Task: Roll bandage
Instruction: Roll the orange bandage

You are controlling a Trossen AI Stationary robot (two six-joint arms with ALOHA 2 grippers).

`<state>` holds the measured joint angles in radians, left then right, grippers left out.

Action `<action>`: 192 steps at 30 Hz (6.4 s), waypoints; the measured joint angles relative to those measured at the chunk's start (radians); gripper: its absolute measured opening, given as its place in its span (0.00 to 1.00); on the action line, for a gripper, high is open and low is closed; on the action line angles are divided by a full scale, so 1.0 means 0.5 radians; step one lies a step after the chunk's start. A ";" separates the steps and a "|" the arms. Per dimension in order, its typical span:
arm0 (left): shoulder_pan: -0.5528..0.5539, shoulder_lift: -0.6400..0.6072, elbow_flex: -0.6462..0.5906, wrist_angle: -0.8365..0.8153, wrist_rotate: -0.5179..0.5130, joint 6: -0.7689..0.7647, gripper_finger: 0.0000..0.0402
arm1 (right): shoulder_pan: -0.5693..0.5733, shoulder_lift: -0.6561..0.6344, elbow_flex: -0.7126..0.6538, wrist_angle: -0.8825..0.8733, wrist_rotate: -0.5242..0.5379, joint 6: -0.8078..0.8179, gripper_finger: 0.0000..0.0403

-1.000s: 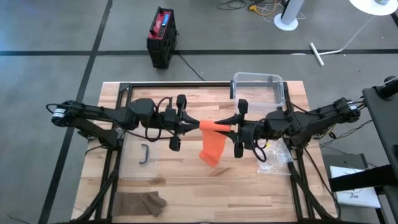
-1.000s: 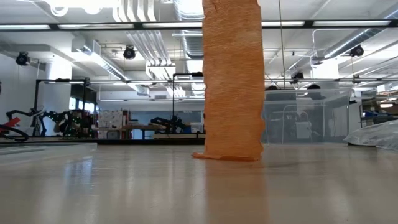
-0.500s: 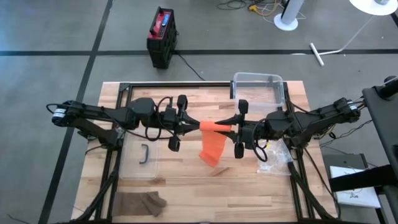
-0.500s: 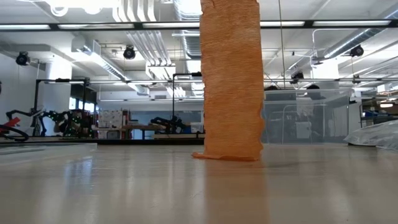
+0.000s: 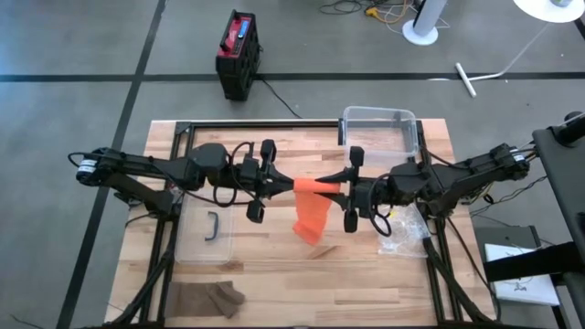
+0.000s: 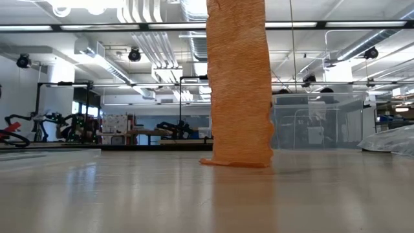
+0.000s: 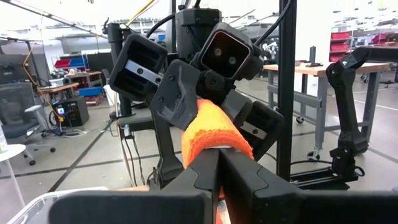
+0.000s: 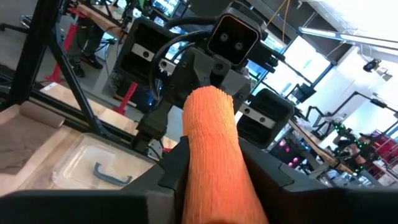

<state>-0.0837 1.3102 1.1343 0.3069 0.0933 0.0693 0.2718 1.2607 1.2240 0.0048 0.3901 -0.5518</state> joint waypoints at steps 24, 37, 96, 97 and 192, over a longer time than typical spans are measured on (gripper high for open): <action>0.017 0.014 0.000 -0.023 -0.006 0.348 0.06 | -0.002 0.001 -0.002 -0.001 -0.002 0.086 0.24; 0.020 0.016 0.001 -0.041 -0.016 0.727 0.06 | -0.001 0.001 -0.002 -0.005 0.007 0.157 0.15; 0.020 0.119 -0.014 0.135 0.004 0.502 0.10 | 0.001 -0.023 -0.002 -0.046 0.006 0.185 0.63; 0.020 0.119 -0.014 0.135 0.005 0.508 0.10 | 0.001 -0.024 -0.002 -0.047 0.006 0.186 0.62; 0.250 -0.370 -0.010 -0.020 -0.111 0.577 0.11 | -0.325 0.073 -0.563 0.429 -0.524 0.857 0.04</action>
<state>0.0412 1.1252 1.1294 0.2970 0.0376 0.3580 0.1092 1.2972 0.9424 0.2193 0.1278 -0.1233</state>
